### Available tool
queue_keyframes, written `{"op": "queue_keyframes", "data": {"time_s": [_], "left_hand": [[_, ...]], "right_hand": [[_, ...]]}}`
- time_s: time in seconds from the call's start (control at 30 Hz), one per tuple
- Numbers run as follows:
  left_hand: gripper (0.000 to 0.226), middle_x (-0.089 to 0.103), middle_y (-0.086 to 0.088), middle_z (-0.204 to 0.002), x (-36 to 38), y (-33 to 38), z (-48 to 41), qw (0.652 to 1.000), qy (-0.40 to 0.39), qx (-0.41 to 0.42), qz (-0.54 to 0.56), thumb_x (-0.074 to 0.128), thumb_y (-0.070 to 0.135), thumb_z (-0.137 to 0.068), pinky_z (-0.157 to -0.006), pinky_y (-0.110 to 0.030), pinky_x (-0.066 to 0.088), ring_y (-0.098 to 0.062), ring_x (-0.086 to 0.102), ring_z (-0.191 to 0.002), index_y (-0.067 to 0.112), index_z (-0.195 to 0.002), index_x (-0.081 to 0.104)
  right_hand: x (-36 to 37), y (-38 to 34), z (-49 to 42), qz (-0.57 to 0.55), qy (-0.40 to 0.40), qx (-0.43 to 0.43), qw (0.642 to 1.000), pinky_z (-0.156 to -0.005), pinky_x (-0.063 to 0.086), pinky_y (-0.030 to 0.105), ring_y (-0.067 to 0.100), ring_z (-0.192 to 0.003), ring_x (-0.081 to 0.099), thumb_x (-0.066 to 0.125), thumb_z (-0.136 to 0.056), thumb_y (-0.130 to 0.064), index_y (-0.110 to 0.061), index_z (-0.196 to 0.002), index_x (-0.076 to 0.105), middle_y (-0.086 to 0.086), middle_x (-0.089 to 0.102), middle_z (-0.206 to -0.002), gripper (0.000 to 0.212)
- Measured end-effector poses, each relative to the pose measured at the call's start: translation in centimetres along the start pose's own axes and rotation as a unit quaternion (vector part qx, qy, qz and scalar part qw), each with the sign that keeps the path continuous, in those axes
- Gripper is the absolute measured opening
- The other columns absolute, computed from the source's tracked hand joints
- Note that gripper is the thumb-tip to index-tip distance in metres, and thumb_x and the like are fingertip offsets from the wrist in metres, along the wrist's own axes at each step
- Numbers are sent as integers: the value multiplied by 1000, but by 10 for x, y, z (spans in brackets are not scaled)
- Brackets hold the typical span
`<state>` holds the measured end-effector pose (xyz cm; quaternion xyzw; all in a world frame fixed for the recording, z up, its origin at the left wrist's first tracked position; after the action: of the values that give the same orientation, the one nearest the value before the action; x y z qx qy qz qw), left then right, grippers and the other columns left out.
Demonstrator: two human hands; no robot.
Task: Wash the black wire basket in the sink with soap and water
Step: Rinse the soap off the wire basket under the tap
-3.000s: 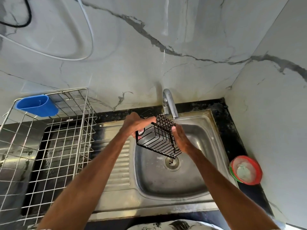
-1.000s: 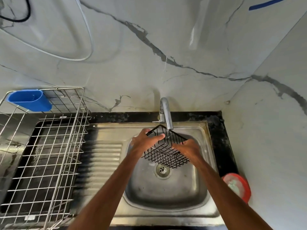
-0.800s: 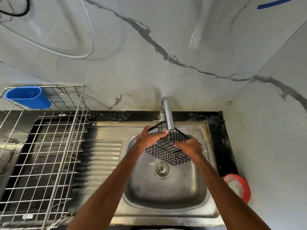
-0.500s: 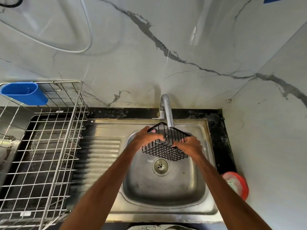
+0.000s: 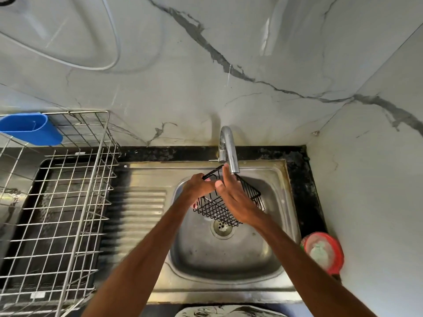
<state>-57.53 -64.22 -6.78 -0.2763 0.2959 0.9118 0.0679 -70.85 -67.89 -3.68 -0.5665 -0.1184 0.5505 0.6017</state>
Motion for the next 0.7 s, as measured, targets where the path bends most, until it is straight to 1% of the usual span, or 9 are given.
{"op": "queue_keyframes", "data": {"time_s": [0.07,0.17,0.27,0.33,0.4,0.5,0.57,0.63,0.7], "left_hand": [[54,65,-6,-100,0,-1,10,998,-35,-16,39,74,64,-83,-86,-47,62,-28,66,-91,18,-109,60],[42,53,1,-88,-1,-9,17,996,-50,-36,60,80,58,-76,-89,-52,61,-24,59,-80,25,-89,58],[56,56,1,-93,0,-13,24,997,-43,-33,53,79,69,-71,-86,-51,63,-24,63,-80,30,-107,61],[71,55,-1,-104,1,-13,27,998,-29,-20,52,77,73,-72,-94,-53,59,-29,64,-97,32,-127,61],[70,57,-7,-112,1,-13,29,998,-22,-9,55,74,66,-82,-98,-54,56,-34,62,-107,24,-136,58],[56,58,-4,-104,-2,-15,32,997,-20,-6,81,72,56,-90,-96,-50,56,-29,58,-98,23,-133,61],[43,53,-1,-100,-4,-20,34,995,-19,-14,100,76,58,-85,-95,-52,56,-28,56,-97,30,-114,61],[40,53,-1,-101,-8,-26,36,992,-18,-27,122,80,56,-79,-90,-51,57,-27,58,-93,29,-96,56],[49,55,-4,-107,-12,-34,37,989,-13,-43,139,82,56,-74,-81,-47,58,-27,59,-92,23,-103,60]], "right_hand": [[-6,17,1,28,24,4,999,-124,-8,48,10,-153,-14,12,-102,-65,-38,-159,-11,-9,-12,-168,67],[-17,54,6,-5,40,64,997,-127,0,49,12,-154,-11,9,-96,-72,-31,-161,-6,-7,-11,-168,78],[-10,64,11,-10,11,102,995,-127,0,48,19,-155,-10,7,-96,-70,-25,-160,-9,-1,-14,-168,80],[-2,41,13,-12,11,58,998,-126,-2,45,16,-154,-13,8,-96,-74,-27,-160,-11,-4,-16,-168,82],[7,15,13,-15,9,3,1000,-123,-5,38,8,-153,-17,8,-92,-80,-32,-159,-13,-11,-19,-166,85],[10,1,8,-25,7,-40,999,-123,-3,34,1,-151,-18,9,-95,-76,-34,-158,-14,-16,-20,-165,79],[6,10,6,-9,16,-43,999,-126,0,37,1,-152,-13,8,-96,-75,-33,-160,-10,-15,-16,-167,79],[1,41,4,-14,24,13,1000,-127,3,46,5,-154,-9,6,-90,-82,-33,-160,-5,-13,-10,-168,87],[-4,73,3,-27,24,89,995,-126,6,53,10,-155,-5,5,-79,-93,-32,-161,-2,-9,-7,-168,103]]}}
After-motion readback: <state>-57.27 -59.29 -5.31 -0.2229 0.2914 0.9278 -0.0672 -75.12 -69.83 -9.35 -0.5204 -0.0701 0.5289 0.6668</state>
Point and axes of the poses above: each hand's wrist, its own z-axis away from the middle knuckle, its own x-axis out of the palm, y = z × x, the point moved 9 cm from there along -z, towards the middle knuckle
